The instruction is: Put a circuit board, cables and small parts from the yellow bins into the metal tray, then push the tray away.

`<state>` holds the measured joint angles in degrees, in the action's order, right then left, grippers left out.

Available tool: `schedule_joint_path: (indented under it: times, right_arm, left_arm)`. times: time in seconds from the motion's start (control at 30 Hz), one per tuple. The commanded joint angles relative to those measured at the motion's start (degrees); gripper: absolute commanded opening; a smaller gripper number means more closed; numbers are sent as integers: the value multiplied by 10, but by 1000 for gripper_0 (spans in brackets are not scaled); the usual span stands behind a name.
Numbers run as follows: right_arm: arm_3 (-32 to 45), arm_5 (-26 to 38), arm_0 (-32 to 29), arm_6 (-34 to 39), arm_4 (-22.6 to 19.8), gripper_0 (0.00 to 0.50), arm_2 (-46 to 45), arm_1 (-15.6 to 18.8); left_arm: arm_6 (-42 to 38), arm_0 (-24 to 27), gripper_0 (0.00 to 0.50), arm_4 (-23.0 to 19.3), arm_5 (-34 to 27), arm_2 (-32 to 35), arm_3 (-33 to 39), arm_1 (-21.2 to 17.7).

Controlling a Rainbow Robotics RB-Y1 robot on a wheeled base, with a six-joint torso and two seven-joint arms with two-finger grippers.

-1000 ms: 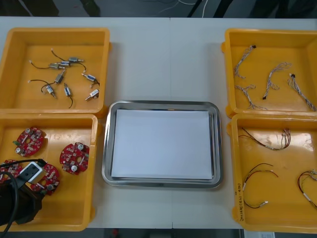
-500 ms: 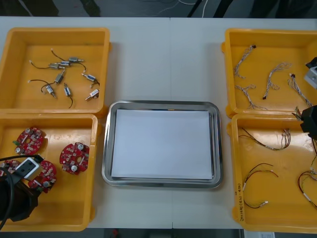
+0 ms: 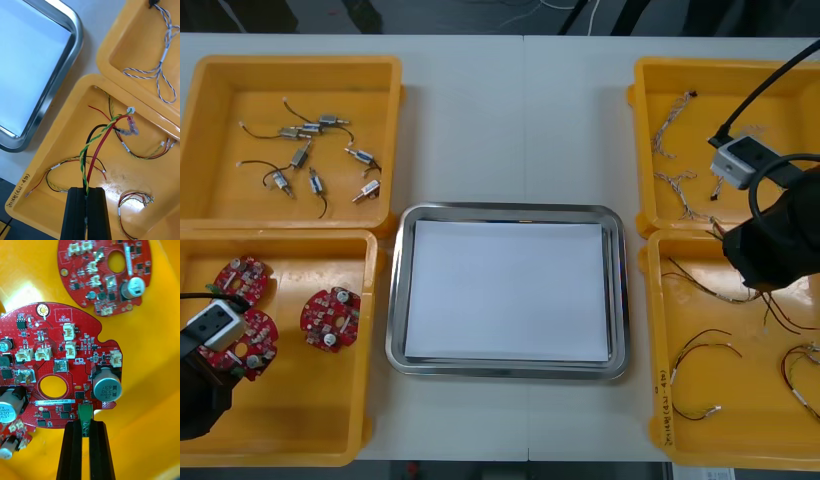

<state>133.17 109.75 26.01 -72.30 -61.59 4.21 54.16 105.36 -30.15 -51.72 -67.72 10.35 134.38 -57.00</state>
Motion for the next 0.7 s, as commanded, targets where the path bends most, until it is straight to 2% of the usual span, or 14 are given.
schedule_joint_path:
  times: [0.03, 0.47, 0.7]
  right_arm:
    - [22, 3, 53, 31, -6, 0, 51, 24]
    - [49, 3, 82, 50, -17, 0, 78, 24]
    - [41, 3, 91, 50, -33, 0, 78, 21]
  left_arm:
    - [-16, 21, 0, -6, -49, 18, 40, -9]
    - [-151, 136, 0, -15, -205, 18, 113, -8]
    - [-224, 202, 0, -46, -279, 12, 142, -8]
